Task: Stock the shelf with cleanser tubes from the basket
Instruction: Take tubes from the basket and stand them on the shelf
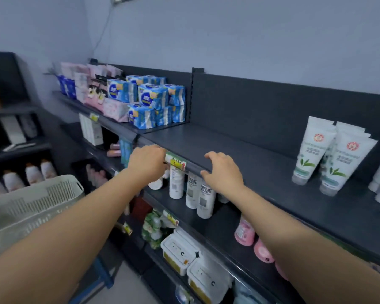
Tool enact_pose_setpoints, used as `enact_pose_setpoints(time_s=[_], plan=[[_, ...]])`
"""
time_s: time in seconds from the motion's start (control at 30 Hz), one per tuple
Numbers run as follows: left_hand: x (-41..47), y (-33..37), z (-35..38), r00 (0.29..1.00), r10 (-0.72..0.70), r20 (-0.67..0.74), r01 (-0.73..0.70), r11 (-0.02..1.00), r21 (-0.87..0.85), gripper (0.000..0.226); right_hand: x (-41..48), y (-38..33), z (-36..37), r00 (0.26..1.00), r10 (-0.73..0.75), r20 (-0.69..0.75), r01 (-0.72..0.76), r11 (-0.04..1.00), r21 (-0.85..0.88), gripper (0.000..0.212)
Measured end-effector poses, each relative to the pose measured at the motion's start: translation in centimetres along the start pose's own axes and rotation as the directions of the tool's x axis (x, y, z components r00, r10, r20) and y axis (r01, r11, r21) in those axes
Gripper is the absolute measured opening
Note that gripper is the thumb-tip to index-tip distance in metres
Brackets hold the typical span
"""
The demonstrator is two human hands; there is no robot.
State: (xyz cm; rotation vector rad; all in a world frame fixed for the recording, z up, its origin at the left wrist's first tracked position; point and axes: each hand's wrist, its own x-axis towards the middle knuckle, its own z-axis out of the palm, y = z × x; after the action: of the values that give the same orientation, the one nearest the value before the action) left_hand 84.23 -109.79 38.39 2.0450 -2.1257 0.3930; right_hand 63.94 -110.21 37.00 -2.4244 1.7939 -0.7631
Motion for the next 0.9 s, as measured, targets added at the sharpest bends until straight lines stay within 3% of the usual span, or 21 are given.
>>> enact_pose_setpoints(time_s=[0.13, 0.3, 0.47, 0.7, 0.9], plan=[[-2.3, -5.1, 0.3, 0.993, -0.113, 0.043, 0.110, 0.992, 0.062, 0.041, 1.3, -4.4, 3.0, 0.992, -0.104, 0.076, 0.106, 0.994, -0.030, 0.040], [-4.7, -11.7, 1.3, 0.967, -0.236, 0.100, 0.224, 0.967, 0.118, 0.027, 3.1, -9.7, 7.3, 0.959, -0.201, 0.198, 0.212, 0.976, -0.037, 0.047], [-6.5, -18.0, 3.0, 0.932, -0.322, 0.165, 0.301, 0.944, 0.138, 0.030, 5.0, -15.0, 11.8, 0.917, -0.258, 0.305, 0.280, 0.960, -0.029, 0.047], [-7.4, -27.0, 6.4, 0.891, -0.383, 0.243, 0.346, 0.921, 0.181, 0.028, 8.3, -22.8, 18.3, 0.852, -0.327, 0.409, 0.356, 0.935, 0.005, 0.034], [-7.8, -34.2, 9.7, 0.842, -0.443, 0.310, 0.405, 0.896, 0.180, 0.027, 10.5, -29.2, 23.9, 0.820, -0.355, 0.449, 0.368, 0.928, 0.059, 0.046]])
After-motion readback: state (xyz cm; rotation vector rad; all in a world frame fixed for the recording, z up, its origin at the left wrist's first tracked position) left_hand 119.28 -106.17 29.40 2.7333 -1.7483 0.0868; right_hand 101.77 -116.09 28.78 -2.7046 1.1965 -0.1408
